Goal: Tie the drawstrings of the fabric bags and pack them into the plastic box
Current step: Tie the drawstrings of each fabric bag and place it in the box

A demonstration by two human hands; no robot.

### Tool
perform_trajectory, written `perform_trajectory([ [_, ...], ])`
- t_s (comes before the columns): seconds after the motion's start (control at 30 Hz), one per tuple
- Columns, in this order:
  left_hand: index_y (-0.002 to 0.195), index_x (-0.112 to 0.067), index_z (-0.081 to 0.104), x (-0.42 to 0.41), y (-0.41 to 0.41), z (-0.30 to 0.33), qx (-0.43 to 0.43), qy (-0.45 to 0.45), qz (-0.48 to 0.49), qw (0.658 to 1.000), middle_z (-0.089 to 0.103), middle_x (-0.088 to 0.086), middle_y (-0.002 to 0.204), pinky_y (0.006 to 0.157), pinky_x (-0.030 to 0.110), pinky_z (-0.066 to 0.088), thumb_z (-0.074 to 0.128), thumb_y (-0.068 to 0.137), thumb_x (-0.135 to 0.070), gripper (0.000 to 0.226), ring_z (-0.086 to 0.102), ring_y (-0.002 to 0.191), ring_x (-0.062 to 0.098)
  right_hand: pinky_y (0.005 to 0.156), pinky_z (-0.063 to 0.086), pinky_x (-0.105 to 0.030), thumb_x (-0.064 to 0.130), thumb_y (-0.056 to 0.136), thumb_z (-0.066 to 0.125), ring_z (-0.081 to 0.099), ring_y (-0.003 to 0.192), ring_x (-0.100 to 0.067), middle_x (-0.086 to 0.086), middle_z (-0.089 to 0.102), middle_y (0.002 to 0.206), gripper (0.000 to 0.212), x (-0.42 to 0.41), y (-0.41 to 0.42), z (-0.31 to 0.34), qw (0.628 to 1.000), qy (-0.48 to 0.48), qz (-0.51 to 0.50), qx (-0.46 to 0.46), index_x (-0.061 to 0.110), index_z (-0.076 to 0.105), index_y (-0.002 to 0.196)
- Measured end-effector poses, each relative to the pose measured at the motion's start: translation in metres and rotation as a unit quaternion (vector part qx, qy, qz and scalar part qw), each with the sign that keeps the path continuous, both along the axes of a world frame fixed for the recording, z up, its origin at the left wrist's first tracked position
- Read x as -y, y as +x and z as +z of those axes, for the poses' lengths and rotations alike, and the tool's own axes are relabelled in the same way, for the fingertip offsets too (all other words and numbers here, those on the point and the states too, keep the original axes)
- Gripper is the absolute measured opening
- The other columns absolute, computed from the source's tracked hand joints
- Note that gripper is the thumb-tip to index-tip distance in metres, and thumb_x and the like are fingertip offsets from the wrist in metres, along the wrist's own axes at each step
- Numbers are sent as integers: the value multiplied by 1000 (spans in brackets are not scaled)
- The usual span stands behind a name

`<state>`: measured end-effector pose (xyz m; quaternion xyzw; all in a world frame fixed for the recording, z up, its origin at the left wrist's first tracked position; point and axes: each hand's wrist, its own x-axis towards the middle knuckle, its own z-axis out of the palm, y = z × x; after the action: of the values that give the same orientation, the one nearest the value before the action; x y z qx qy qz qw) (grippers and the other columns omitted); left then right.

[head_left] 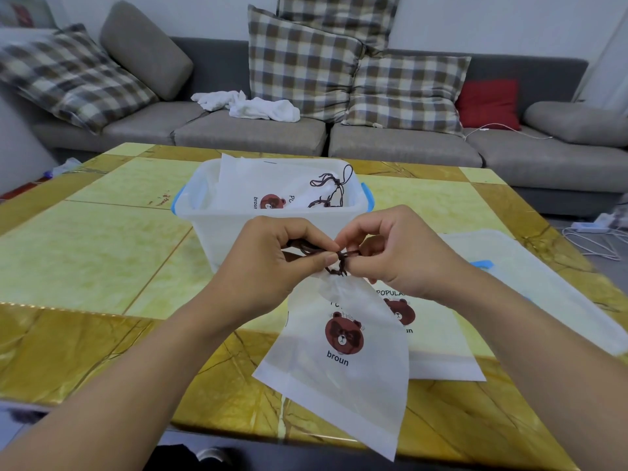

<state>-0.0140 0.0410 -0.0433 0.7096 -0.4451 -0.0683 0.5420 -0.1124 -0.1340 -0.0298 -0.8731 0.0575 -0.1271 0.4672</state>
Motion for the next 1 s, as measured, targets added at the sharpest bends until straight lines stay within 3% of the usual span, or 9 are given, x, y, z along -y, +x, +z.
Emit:
perform_trajectory([
  [0.1,84,-10,78,1,0,0,2,-1,3,1000,76,-1,76,68,17,54,79,82,-4,7,72,72,10,51,35,-11,3,78,73,49,48,-4,20,57,53,17,-4,0,0,992,-123,1,28,20,76,81],
  [0.17,85,-11,78,1,0,0,-5,-3,4,1000,76,0,77,68,19,56,79,82,-4,7,73,73,12,52,38,-14,4,83,72,52,51,-3,17,62,57,17,-1,0,1,990,-136,3,26,21,76,83],
  [0.3,85,-13,78,0,2,-1,-18,-6,15,1000,77,-1,77,70,24,59,79,82,-5,8,74,73,17,50,38,-21,1,95,62,45,53,-12,-5,62,68,18,4,-2,3,998,55,19,-20,12,76,97],
  [0.4,85,-12,78,1,1,-1,-28,-6,19,999,77,0,76,69,22,57,79,82,-6,7,73,71,16,49,33,-21,5,97,59,38,53,-11,0,48,63,18,3,-2,3,982,171,30,-68,8,76,103],
  [0.53,86,-8,79,3,-4,-1,-57,-1,24,998,77,2,76,66,18,55,80,81,-5,6,73,71,15,52,27,-24,27,83,80,35,57,-17,-1,47,58,14,-1,-2,6,996,48,36,-61,17,80,92],
  [0.7,91,-1,75,5,-5,1,-209,-30,8,977,75,19,83,76,31,62,76,82,-2,10,73,74,25,56,27,-27,23,83,82,28,53,-14,7,33,51,6,-2,-1,7,996,-79,47,12,19,79,87],
  [0.83,102,-6,67,4,-1,4,-258,-41,10,965,74,18,76,72,30,61,78,79,-4,26,72,68,22,53,29,-12,20,86,79,37,48,-9,8,45,50,2,-4,-2,5,985,-158,22,72,20,77,87],
  [0.93,96,-6,69,2,0,4,-242,-33,7,970,75,14,76,73,28,61,77,78,-6,19,73,71,21,53,31,-12,15,89,74,42,49,-10,1,55,54,4,-4,-2,2,977,-194,31,86,18,78,89],
  [1.0,94,-4,71,1,0,5,-243,-47,-8,969,76,11,78,73,24,60,72,83,-3,11,74,75,18,54,35,-17,15,90,72,48,52,-12,-5,63,61,6,-3,-2,-1,982,-165,28,91,17,78,89],
])
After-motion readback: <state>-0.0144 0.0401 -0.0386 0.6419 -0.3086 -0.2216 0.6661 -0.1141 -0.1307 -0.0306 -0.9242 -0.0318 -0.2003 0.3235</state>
